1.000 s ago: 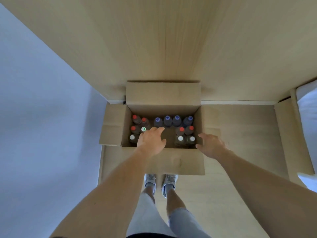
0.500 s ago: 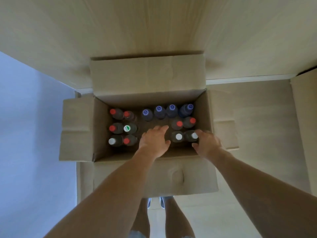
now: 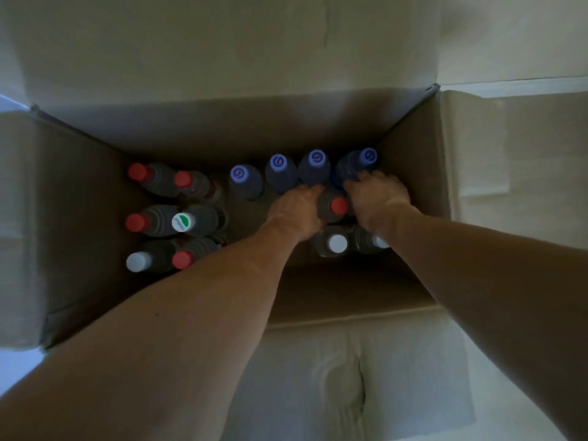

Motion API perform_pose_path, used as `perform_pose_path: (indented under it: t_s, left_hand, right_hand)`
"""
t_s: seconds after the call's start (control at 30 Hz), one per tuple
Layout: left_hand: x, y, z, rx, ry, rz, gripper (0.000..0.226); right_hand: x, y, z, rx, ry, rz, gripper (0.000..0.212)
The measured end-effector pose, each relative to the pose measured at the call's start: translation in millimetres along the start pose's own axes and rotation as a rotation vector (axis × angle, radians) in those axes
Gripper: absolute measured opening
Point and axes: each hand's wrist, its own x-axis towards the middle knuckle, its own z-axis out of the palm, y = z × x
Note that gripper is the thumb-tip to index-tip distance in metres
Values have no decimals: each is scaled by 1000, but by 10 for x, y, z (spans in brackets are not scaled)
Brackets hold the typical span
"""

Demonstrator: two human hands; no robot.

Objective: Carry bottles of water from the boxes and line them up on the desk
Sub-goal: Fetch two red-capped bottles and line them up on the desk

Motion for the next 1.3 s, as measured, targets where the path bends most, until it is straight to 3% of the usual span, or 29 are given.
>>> perform_pose_path:
  t_s: [0.3, 0.7, 1.0, 1.3]
  left_hand:
    - [185, -19, 157, -43, 12, 84, 49]
    - [104, -55, 88, -73, 6, 59, 49]
    - [-54, -322, 19, -34, 34, -21, 63]
    - [-300, -750, -115, -76, 65, -139, 69]
  right_hand:
    - [254, 28, 212, 19, -4, 16, 29]
    - [235, 13, 250, -12, 36, 19, 27]
    - [147, -92, 240, 124, 17, 37, 32]
    - [263, -548, 47, 51, 19, -75, 31]
